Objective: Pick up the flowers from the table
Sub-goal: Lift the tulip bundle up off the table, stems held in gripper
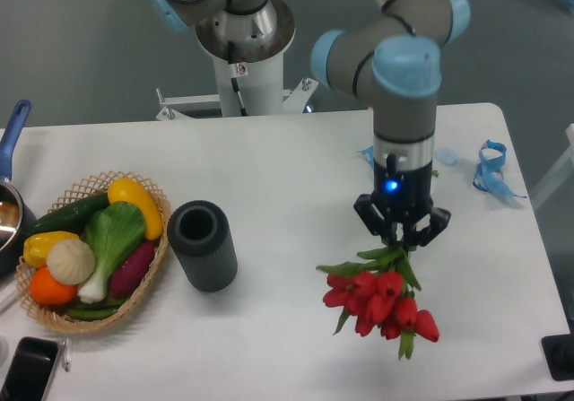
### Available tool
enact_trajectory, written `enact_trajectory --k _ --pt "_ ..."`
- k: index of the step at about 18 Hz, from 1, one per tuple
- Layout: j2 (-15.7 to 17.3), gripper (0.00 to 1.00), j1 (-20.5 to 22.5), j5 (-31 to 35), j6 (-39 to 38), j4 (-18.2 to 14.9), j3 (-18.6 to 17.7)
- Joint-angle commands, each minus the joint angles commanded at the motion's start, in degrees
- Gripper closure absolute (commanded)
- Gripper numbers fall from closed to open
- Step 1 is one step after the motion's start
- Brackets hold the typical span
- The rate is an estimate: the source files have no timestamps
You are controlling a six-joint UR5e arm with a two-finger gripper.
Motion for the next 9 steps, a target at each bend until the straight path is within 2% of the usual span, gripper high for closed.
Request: enact_trajectory --k 7,9 --pt "1.85 0.74 2.98 -11.69 -8.88 0.0 1.59" --pt "1.94 0.74 4.56 -17.56 -11.16 0.0 1.59"
